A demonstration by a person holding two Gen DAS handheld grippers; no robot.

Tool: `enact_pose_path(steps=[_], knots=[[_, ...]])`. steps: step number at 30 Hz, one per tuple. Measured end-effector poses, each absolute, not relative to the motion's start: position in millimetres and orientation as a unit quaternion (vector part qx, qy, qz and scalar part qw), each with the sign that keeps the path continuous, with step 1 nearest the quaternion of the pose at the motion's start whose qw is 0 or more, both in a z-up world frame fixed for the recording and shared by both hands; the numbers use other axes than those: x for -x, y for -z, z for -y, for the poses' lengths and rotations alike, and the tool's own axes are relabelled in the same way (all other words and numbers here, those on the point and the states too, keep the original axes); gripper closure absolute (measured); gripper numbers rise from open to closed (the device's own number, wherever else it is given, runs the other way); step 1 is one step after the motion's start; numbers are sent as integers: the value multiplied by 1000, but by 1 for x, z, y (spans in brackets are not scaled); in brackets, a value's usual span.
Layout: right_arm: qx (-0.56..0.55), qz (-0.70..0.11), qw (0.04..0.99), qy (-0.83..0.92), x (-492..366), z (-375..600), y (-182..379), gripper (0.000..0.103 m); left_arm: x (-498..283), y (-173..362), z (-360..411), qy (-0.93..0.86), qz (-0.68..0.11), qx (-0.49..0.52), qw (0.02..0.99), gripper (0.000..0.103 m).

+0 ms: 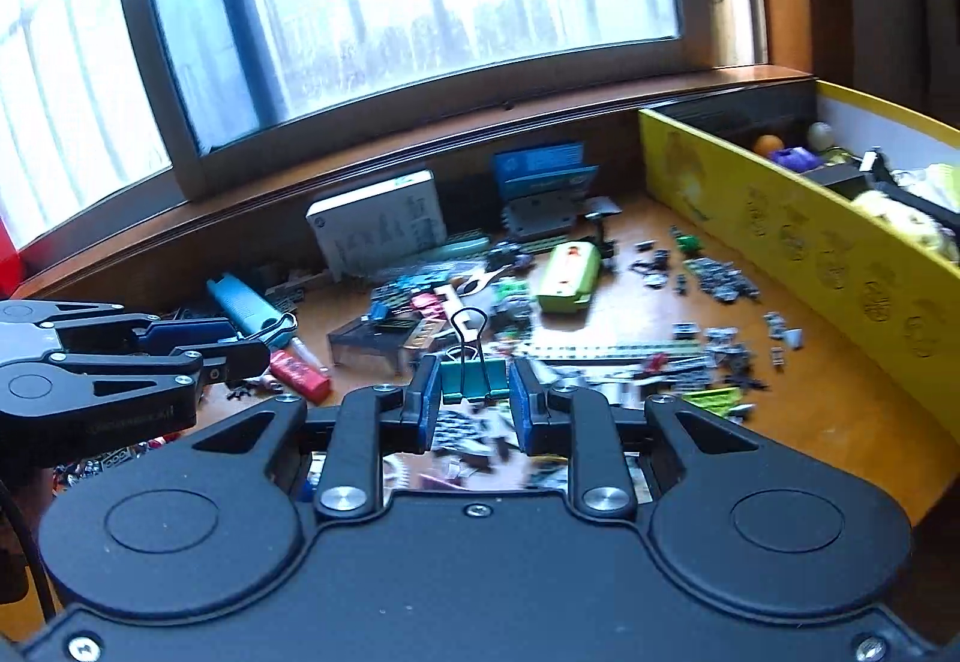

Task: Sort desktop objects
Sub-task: 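Carry the teal binder clip in the right tool over the yellow box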

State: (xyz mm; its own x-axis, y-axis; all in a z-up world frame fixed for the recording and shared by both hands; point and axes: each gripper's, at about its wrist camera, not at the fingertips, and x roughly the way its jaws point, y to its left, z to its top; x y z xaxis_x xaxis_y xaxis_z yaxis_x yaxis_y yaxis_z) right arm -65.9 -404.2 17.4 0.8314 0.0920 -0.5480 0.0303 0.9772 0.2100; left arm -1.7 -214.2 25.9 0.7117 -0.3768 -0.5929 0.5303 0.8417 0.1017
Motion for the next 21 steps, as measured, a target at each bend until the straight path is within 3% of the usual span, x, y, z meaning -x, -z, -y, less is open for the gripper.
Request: enact_pose_path(steps=[21], knots=[[-101,-294,950,-7,124,542,-23,80,47,-9,343,250,-303,-113,913,72]])
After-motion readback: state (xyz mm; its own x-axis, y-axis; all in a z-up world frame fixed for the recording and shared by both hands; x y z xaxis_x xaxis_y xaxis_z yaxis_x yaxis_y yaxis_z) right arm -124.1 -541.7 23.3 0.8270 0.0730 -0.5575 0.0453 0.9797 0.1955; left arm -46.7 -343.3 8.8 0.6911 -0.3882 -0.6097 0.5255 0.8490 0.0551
